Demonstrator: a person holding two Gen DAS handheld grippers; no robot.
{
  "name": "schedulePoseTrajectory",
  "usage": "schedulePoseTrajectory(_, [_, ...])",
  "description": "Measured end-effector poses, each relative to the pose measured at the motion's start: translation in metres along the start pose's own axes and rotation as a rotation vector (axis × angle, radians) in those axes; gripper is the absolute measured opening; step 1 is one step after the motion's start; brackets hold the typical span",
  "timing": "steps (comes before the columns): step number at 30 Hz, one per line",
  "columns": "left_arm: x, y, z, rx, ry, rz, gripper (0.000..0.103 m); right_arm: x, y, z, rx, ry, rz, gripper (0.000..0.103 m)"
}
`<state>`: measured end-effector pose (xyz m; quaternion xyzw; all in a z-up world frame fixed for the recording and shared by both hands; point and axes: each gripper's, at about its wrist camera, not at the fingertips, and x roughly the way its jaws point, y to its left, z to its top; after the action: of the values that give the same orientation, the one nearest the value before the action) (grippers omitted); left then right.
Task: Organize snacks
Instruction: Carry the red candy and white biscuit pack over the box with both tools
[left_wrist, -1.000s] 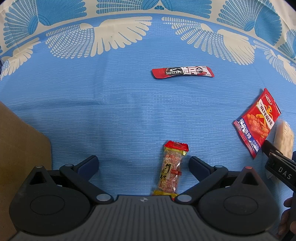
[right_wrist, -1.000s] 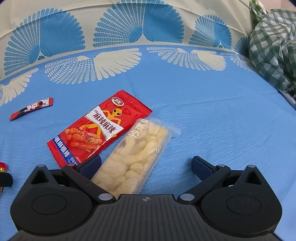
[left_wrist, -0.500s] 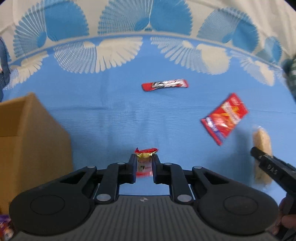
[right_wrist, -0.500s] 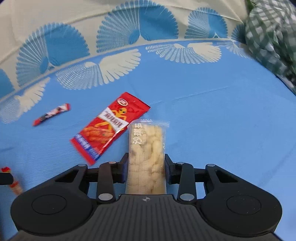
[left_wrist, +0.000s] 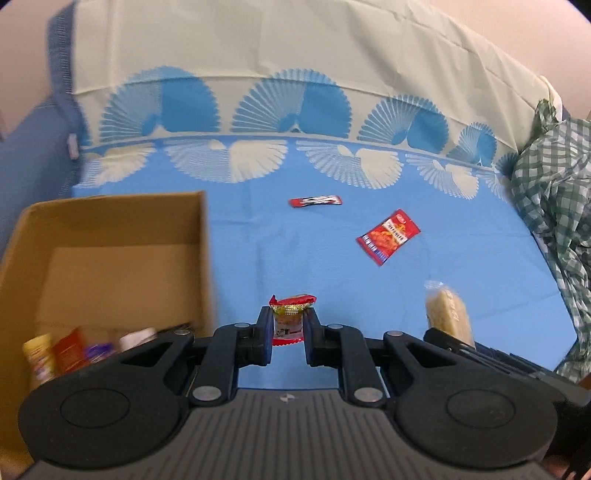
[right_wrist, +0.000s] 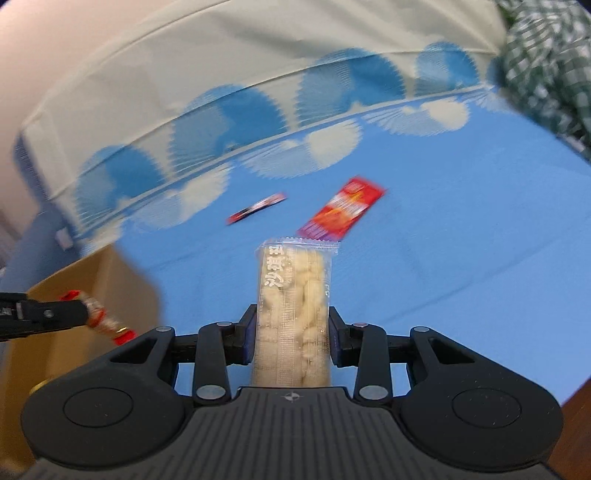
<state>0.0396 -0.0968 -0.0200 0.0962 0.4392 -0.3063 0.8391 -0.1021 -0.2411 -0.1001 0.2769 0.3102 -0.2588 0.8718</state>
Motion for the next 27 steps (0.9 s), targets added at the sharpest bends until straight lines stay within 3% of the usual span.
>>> schedulePoseTrajectory(13, [-0.117, 0.092, -0.083, -0.09, -0.057, 0.102, 0.018, -0.097, 0.09, -0.061, -0.132, 0.043, 0.174, 0.038])
schedulePoseTrajectory(27, [-0.168, 0.133, -0.139, -0.169, -0.081, 0.142, 0.018, -0.149, 0.144, -0.112, -0.236, 0.058, 0.28, 0.038])
